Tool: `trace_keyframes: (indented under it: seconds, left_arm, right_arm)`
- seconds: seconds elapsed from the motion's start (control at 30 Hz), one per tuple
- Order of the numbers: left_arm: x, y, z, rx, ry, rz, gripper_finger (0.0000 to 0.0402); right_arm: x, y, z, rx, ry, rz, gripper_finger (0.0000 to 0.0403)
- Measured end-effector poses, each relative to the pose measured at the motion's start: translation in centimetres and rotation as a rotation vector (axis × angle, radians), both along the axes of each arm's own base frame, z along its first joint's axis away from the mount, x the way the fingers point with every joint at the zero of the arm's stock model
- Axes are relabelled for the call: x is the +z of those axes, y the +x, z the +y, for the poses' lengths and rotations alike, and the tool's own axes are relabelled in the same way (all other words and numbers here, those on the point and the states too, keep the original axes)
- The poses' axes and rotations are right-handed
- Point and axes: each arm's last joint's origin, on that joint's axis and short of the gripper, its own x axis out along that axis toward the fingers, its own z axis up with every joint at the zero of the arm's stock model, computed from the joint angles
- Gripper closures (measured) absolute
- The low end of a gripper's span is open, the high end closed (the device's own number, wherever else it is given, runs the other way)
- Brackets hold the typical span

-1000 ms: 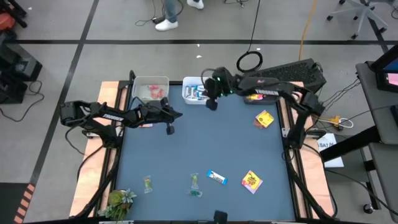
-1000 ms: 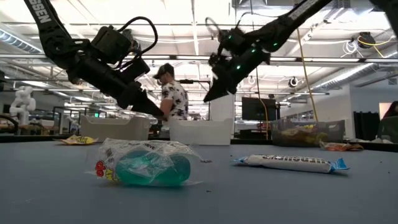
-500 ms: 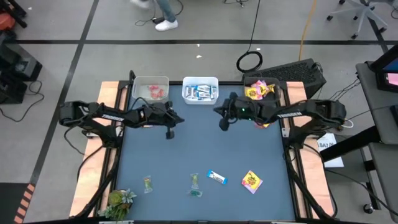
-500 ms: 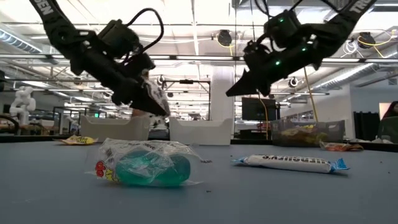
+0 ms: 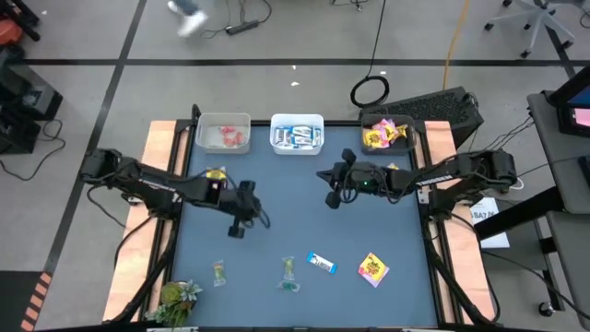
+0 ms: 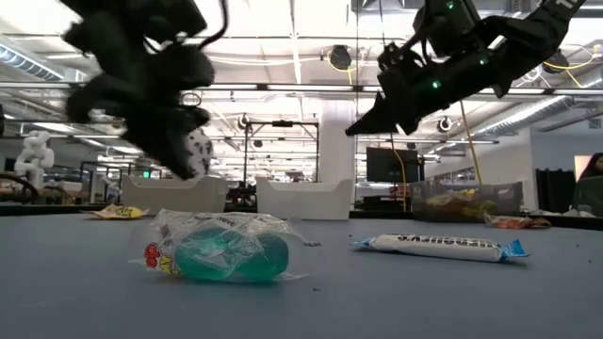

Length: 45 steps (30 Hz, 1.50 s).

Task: Sort candy
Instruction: Put the green gummy into the gray bin

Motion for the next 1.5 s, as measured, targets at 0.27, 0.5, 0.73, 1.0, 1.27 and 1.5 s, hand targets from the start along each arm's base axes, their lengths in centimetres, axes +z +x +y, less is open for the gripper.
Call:
trace_keyframes:
  seconds: [0.27,0.5,0.73,1.0,1.27,1.5]
  left_arm:
    - [0.7,-3.0,-6.0,-0.054,-0.05,0.259,0.04]
    - [1.1,-5.3,-10.3,-0.157,-0.159,0.345,0.0374]
    - [1.1,-7.4,-13.2,-0.316,-0.143,0.351,0.029]
    - [0.0,-7.0,-15.0,-0.378,-0.149,0.31,0.0187]
    - [-2.4,-6.0,-16.2,-0.483,-0.129,0.337,0.0172]
    - [-3.7,-5.7,-16.5,-0.526,-0.104,0.374,0.0217]
  right_arm:
    - [0.7,0.4,1.1,0.041,-0.011,-0.072,0.0403]
    - [0.5,0.4,1.9,0.071,-0.007,-0.056,0.0403]
    - [0.5,0.4,2.3,0.077,0.012,-0.059,0.0403]
    - [0.4,0.4,2.5,0.076,0.031,-0.061,0.0403]
    - [0.4,0.4,2.7,0.085,0.03,-0.052,0.0403]
    - [0.4,0.4,2.7,0.085,0.028,-0.053,0.0403]
